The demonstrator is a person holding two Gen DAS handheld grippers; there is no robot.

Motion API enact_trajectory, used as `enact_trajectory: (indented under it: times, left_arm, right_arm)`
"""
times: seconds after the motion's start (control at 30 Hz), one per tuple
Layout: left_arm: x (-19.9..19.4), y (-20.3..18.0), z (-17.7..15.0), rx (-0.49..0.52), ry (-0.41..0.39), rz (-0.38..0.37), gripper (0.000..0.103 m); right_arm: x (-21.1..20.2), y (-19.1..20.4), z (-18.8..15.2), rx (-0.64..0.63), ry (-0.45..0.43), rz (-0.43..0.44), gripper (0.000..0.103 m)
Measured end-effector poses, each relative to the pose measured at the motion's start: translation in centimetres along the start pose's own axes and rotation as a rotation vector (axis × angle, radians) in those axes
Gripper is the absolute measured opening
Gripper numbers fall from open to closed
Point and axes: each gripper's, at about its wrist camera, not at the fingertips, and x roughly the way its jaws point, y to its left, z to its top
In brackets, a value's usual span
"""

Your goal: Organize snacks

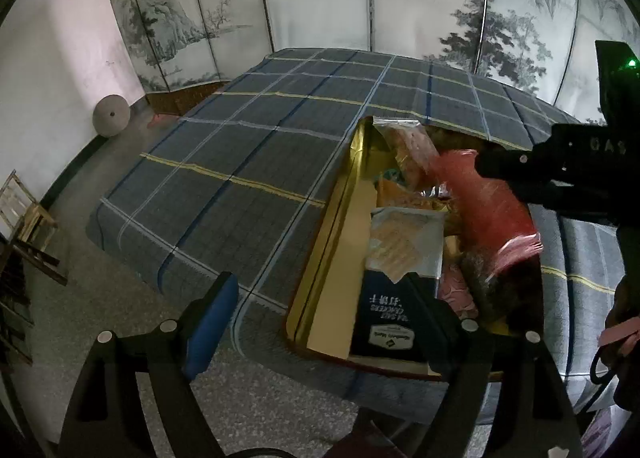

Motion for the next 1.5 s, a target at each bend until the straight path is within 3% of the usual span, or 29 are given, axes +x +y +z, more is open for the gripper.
enact_trajectory:
  times: [0.47,0.67,0.87,0.93,1.07,1.13,1.27,1.33,1.5]
  left_arm:
    - [0.2,0.8,-0.5,-0.017,0.007,-0.012,0.080]
    - [-0.9,1.3,-0.6,-0.043,-0.054,-0.030,0.080]
    - [-3.5,0.8,-0.7,-0.046,-0.178,-0.034,0.081]
    - [-4.3,0.6,-0.6,-0.046,-0.207,-0.028,0.081]
    - [-5.6,0.8,-0.4,-0.065,-0.234,-0.047,0.083]
    - [-6.5,0.9,-0.4,-0.081,-0.260,-0.049,0.083]
    - [-8.5,0.9,-0.3,-0.087,-0.333,-0.029,0.087]
    - [-9.6,0.8,-0.3,-0.075,-0.370,-0.008,0.095]
    - [-12.5,0.6,-0.4,-0.059,-0.466,0.001,0.102]
  right_arm:
    - [0.3,0.8,-0.2,-0.029,-0.006,0.000,0.047]
    - [-0.5,3.7,-2.4,-0.201,-0.037,-0.039,0.048]
    - [-3.5,8.3,-7.1,-0.530,-0.236,-0.254,0.054]
    - [-4.9,9.4,-8.7,-0.594,-0.318,-0.301,0.061]
    - [-7.8,10.8,-10.4,-0.639,-0.440,-0.354,0.066]
    - [-9.1,11.6,-10.9,-0.652,-0.485,-0.372,0.073]
    - [-11.4,13.0,-11.8,-0.678,-0.563,-0.389,0.073]
    - [-12.2,13.9,-12.4,-0.702,-0.607,-0.440,0.078]
    - [-14.9,16.0,-14.6,-0.733,-0.778,-0.594,0.085]
